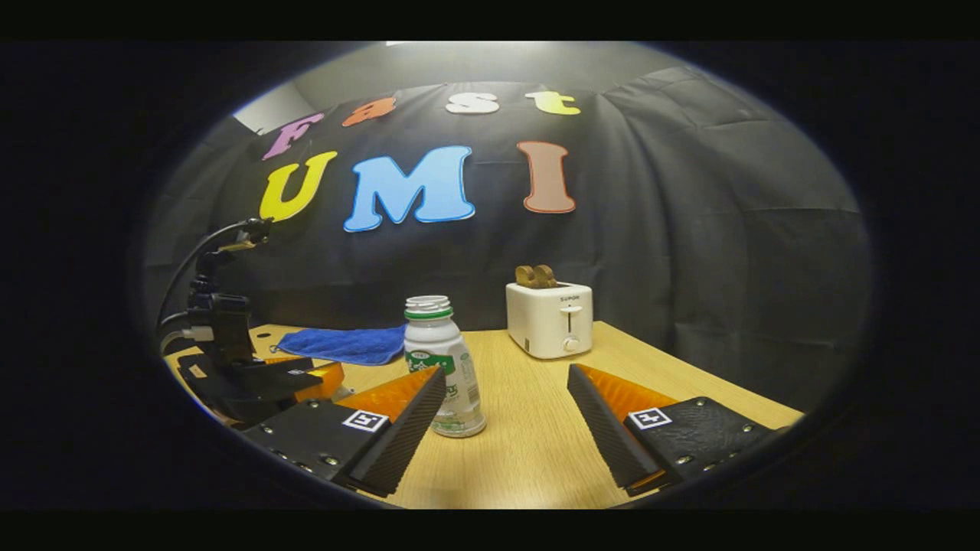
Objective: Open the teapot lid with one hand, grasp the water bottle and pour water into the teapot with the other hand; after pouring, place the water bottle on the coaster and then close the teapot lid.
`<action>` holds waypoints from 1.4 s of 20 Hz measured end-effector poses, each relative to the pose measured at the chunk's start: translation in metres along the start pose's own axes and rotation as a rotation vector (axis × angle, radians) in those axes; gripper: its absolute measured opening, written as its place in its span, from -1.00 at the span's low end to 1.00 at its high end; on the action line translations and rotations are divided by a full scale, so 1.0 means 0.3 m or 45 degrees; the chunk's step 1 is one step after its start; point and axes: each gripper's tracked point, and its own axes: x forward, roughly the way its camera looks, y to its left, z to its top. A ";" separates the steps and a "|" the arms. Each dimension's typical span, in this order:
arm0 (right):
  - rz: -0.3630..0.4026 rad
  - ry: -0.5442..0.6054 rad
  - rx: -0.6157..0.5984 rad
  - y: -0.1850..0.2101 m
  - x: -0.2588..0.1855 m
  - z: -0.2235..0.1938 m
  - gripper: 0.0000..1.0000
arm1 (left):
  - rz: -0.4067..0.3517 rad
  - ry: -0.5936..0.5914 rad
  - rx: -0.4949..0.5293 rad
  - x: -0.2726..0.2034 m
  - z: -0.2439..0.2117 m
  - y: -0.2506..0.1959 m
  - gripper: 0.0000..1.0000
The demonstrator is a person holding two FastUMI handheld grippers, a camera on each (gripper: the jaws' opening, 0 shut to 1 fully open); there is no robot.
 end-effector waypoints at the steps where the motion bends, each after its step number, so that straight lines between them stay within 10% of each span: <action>1: -0.001 0.003 0.002 -0.001 0.003 -0.005 0.96 | 0.003 -0.007 0.005 0.001 0.001 0.004 0.29; 13: 0.023 0.028 0.021 0.011 0.010 -0.028 0.96 | 0.001 -0.038 0.021 0.001 0.017 -0.001 -0.67; 28: 0.133 0.031 -0.051 0.093 0.043 -0.033 0.96 | -0.070 -0.135 -0.116 -0.090 0.141 0.043 -0.75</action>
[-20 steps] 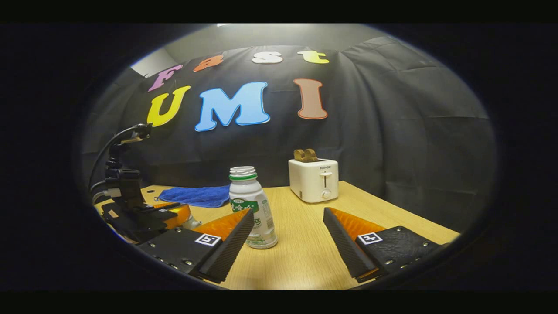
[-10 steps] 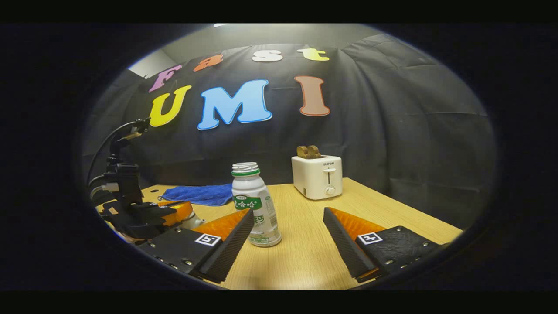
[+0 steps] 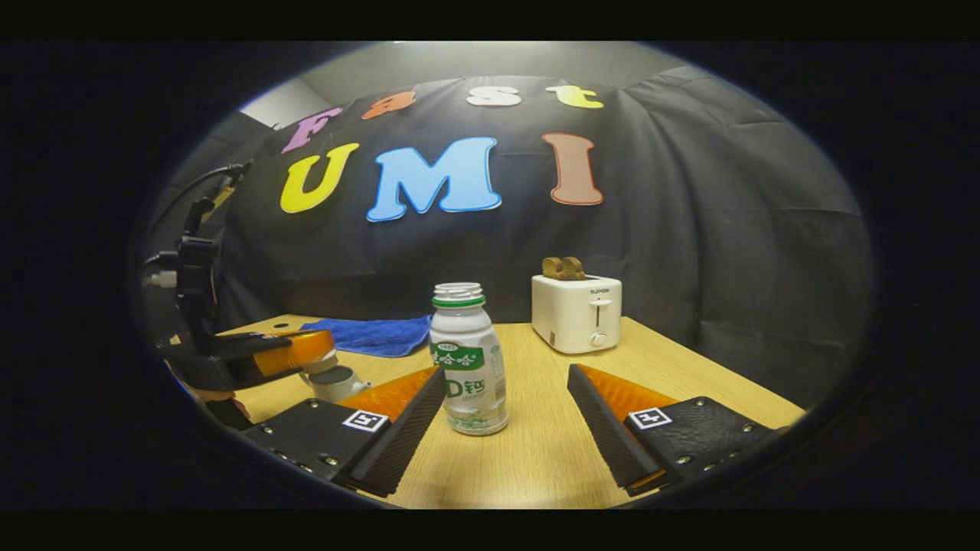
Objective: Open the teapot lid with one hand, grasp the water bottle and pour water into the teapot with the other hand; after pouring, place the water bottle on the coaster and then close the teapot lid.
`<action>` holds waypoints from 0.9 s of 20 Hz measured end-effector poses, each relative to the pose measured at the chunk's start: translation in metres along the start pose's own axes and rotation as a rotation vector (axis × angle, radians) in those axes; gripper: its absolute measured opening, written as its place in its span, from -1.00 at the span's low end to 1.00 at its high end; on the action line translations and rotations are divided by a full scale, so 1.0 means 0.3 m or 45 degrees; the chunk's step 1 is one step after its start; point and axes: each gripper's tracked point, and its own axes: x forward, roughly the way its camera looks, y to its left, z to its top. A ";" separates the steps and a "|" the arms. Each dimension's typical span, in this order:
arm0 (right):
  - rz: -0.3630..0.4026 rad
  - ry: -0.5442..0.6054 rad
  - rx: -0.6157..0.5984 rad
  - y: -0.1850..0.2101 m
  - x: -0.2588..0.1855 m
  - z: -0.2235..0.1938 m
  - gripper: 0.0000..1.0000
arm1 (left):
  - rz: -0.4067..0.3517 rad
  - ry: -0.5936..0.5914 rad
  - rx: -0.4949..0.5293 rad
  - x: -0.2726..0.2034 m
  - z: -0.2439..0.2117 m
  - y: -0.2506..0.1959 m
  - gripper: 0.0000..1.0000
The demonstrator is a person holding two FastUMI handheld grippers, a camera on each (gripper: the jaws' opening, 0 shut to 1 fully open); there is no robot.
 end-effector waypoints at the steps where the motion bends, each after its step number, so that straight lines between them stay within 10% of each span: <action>1: 0.022 0.000 0.002 0.016 0.011 0.000 0.96 | 0.005 -0.002 0.005 -0.020 0.012 0.018 -0.75; 18: 0.088 0.110 -0.018 0.075 0.174 -0.080 0.96 | 0.079 -0.014 -0.023 -0.151 0.028 0.197 -0.67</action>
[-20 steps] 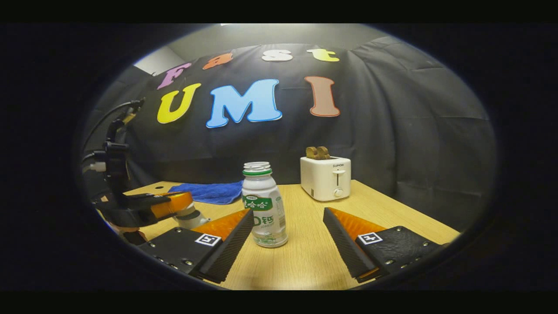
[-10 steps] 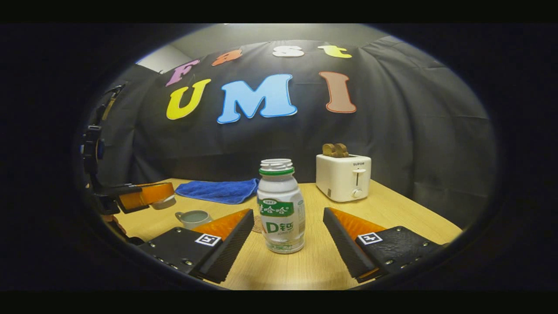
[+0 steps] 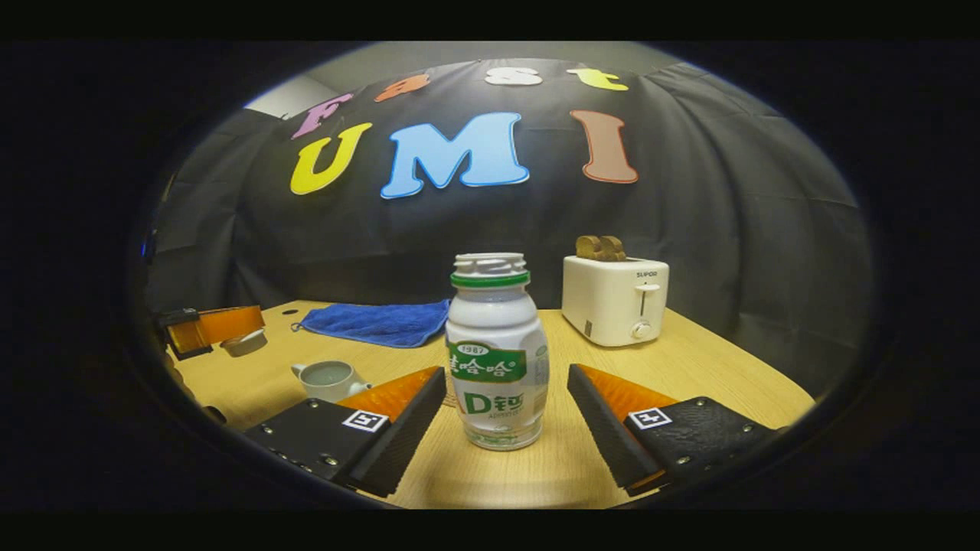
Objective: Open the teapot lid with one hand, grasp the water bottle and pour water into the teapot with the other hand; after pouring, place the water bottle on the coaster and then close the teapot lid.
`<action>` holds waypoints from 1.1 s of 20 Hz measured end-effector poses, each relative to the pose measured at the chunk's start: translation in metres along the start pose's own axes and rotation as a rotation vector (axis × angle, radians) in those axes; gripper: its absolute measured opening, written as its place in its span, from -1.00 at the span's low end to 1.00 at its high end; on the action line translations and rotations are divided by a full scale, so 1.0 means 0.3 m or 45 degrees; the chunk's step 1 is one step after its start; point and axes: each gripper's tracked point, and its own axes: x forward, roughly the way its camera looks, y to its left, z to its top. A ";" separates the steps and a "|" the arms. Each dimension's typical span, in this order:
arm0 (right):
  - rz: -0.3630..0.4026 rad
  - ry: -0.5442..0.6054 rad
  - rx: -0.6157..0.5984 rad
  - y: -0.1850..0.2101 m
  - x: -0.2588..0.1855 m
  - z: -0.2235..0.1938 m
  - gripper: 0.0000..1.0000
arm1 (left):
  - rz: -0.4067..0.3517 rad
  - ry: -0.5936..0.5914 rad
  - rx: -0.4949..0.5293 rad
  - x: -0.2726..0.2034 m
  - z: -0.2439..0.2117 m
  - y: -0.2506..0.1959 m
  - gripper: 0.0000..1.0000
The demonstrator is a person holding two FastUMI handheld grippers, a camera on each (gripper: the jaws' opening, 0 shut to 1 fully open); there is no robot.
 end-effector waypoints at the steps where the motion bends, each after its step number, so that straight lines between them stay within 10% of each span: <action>1: -0.002 0.012 -0.008 0.002 0.009 -0.010 0.96 | 0.005 0.006 0.000 -0.006 -0.007 0.010 -0.67; 12: -0.036 0.045 -0.091 0.000 0.040 -0.027 0.58 | 0.023 0.026 -0.037 -0.035 -0.044 0.080 -0.67; 15: -0.069 0.056 -0.205 -0.009 0.040 -0.022 0.58 | 0.023 0.031 -0.047 -0.043 -0.052 0.094 -0.67; 16: -0.080 0.061 -0.251 -0.008 0.038 -0.017 0.90 | 0.023 0.032 -0.049 -0.044 -0.053 0.099 -0.75; 17: -0.090 0.063 -0.300 -0.007 0.039 -0.015 0.59 | 0.025 0.032 -0.053 -0.048 -0.055 0.107 -0.75; 22: -0.145 0.076 -0.550 -0.006 0.044 0.011 0.58 | 0.031 0.041 -0.066 -0.062 -0.070 0.140 -0.67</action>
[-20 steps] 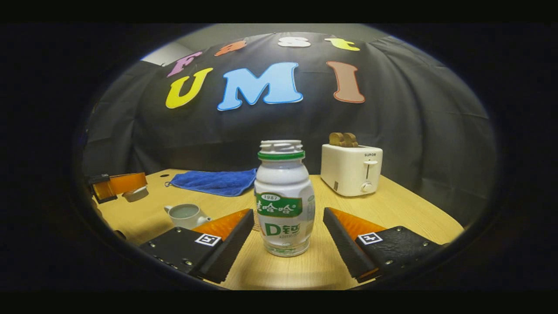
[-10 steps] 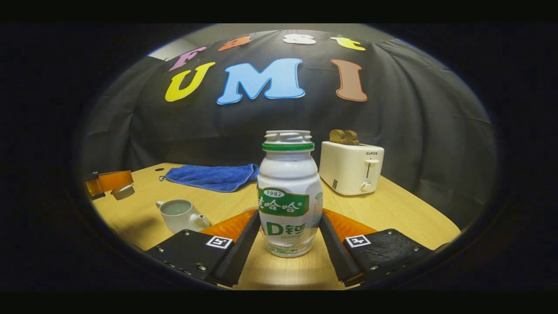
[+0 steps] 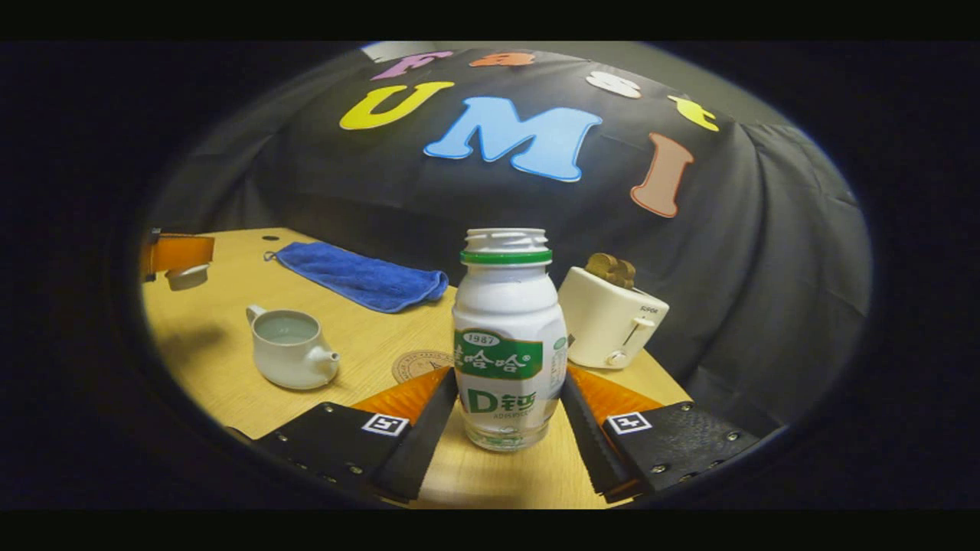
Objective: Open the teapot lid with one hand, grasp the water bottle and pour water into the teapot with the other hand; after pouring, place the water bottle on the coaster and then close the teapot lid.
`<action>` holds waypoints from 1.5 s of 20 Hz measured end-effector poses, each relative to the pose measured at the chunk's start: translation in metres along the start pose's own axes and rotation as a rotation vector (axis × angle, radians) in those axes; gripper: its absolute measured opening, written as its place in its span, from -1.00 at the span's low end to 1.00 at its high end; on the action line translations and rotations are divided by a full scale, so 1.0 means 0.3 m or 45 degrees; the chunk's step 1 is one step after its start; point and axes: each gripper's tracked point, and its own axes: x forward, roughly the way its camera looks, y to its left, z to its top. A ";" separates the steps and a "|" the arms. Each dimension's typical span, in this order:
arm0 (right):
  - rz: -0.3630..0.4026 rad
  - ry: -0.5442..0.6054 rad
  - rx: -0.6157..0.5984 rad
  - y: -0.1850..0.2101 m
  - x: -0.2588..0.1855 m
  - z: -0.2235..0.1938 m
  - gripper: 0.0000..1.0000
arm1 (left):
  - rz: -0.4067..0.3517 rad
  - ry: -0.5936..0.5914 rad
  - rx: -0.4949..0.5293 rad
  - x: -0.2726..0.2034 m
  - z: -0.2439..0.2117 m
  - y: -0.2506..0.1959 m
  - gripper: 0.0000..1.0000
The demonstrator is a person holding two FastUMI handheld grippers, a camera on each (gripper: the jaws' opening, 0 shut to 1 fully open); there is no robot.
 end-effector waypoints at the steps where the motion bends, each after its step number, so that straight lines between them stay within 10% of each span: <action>1: -0.011 0.002 -0.048 -0.001 0.003 0.004 0.58 | 0.002 0.003 -0.001 -0.003 -0.002 0.009 -0.67; 30: -0.193 -0.150 -1.200 0.075 0.046 0.154 0.59 | 0.063 0.051 -0.028 -0.044 -0.070 0.154 -0.74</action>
